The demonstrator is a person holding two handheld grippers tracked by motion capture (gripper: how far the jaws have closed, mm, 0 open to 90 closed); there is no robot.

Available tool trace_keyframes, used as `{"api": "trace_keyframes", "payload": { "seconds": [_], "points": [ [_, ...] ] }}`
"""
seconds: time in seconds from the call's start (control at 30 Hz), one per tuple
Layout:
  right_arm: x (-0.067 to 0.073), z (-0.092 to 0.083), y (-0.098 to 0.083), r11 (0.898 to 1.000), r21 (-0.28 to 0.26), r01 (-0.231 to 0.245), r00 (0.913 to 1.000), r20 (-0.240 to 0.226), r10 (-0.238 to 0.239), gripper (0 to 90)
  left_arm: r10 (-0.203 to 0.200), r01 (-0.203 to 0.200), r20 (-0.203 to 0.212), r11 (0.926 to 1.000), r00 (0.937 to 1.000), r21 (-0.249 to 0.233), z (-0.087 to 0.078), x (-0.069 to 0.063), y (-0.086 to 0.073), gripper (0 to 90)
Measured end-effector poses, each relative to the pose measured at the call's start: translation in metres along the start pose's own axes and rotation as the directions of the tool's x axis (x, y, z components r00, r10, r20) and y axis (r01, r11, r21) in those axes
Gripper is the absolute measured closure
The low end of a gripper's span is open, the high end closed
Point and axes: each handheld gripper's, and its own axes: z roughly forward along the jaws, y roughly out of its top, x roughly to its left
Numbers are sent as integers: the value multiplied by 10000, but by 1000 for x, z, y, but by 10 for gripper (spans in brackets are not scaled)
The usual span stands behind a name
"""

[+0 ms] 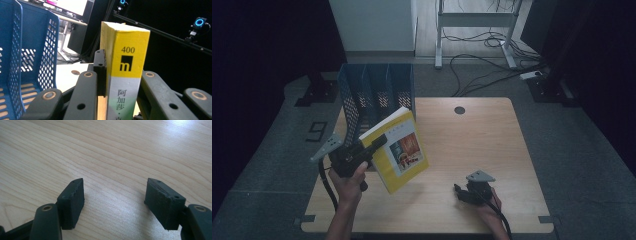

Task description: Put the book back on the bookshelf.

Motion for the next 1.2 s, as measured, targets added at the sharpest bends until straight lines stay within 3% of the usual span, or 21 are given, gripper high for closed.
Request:
{"api": "trace_keyframes", "payload": {
  "seconds": [0.7, 1.2],
  "points": [
    [0, 0, 0, 10000, -2, -80, 9999, 68, 80, 300, 268, -272, -578, 9996, 9980, -61, 10, 8, 12, 757],
    [-1, 0, 0, 9999, 16, -118, 9999, 114, 117, 297, 359, -387, -1006, 9989, 9943, -261, 9, 17, 30, 757]
  ]
}}
